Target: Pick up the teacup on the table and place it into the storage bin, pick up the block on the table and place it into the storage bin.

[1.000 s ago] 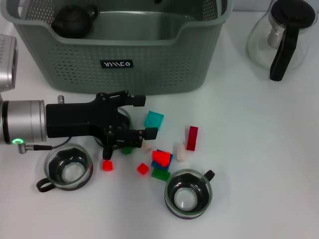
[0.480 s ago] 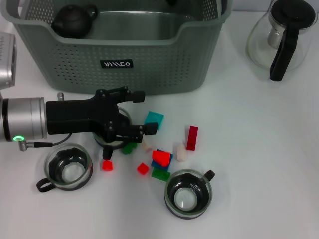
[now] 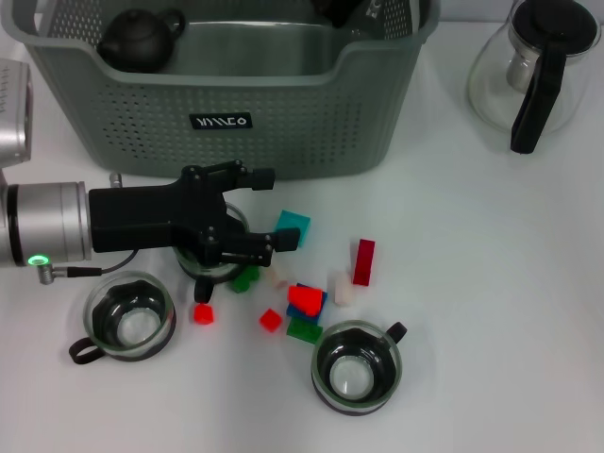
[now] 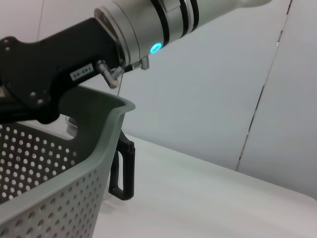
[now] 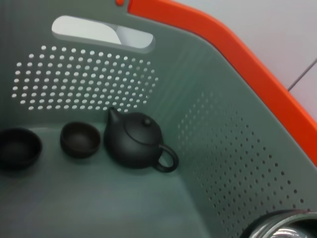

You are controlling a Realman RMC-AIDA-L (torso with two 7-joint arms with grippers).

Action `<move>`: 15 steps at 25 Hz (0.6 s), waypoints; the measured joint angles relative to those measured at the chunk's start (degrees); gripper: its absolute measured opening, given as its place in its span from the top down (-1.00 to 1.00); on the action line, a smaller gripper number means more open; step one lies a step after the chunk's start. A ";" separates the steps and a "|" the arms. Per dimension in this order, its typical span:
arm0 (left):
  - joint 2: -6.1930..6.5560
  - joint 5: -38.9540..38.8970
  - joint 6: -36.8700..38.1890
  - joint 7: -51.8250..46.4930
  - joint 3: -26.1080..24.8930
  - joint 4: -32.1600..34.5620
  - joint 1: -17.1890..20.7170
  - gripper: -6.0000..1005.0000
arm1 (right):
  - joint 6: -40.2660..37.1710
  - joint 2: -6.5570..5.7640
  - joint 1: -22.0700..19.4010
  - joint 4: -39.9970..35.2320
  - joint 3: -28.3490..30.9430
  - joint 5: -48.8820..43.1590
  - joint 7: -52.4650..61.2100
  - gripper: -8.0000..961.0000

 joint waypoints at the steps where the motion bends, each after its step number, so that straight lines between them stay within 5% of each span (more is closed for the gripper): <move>1: 0.00 0.00 0.00 0.00 0.00 0.00 -0.01 -0.86 | 0.00 0.00 -0.09 0.02 0.00 0.01 0.04 0.76; 15: -0.18 0.00 0.25 0.02 0.00 0.00 0.24 -0.86 | -3.29 -0.05 -2.14 -3.38 -0.02 -0.36 2.66 0.73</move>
